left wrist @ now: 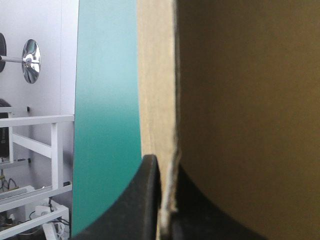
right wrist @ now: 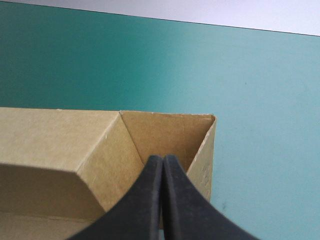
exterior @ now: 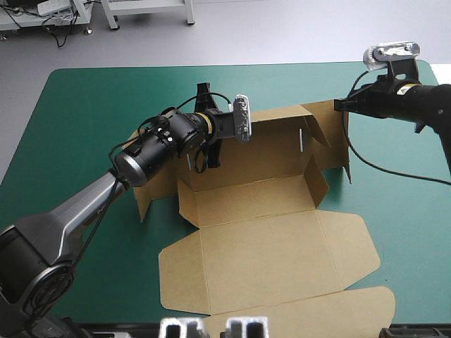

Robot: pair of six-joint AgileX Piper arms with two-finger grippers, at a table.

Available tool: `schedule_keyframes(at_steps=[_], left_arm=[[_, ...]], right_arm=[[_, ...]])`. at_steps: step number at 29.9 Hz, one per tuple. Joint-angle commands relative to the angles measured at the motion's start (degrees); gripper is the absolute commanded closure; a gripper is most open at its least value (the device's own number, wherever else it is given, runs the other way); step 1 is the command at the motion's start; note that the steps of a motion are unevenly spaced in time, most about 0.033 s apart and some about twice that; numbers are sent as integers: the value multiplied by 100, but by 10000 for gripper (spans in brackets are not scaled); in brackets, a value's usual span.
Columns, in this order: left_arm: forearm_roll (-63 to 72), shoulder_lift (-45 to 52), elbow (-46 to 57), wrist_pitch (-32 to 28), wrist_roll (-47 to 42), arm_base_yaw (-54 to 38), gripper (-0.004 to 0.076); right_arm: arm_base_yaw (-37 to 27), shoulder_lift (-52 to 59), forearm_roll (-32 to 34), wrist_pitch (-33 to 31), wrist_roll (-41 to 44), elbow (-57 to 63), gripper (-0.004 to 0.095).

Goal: Fold the box

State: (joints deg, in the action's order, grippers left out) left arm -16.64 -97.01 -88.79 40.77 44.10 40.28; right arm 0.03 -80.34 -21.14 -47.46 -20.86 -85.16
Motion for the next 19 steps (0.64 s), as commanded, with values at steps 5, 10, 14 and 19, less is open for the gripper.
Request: schedule_keyframes(at_steps=[5,10,14,19], left_arm=[[7,687,581,-637,-306,113,734],[2,927,643,-785,-307,139,734],[-40,957,656,-614,-175,285,734],[-300,957,884,-629,42,650,734]], right_arm=[[15,-795,-204,-328,-60,-1173,928],[15,-1217,-223,-537,-11,-1828,928],[15,-1508,-223,-736,113,-2301,928],[15,-1813,-156,-1026,174,-2473,928]])
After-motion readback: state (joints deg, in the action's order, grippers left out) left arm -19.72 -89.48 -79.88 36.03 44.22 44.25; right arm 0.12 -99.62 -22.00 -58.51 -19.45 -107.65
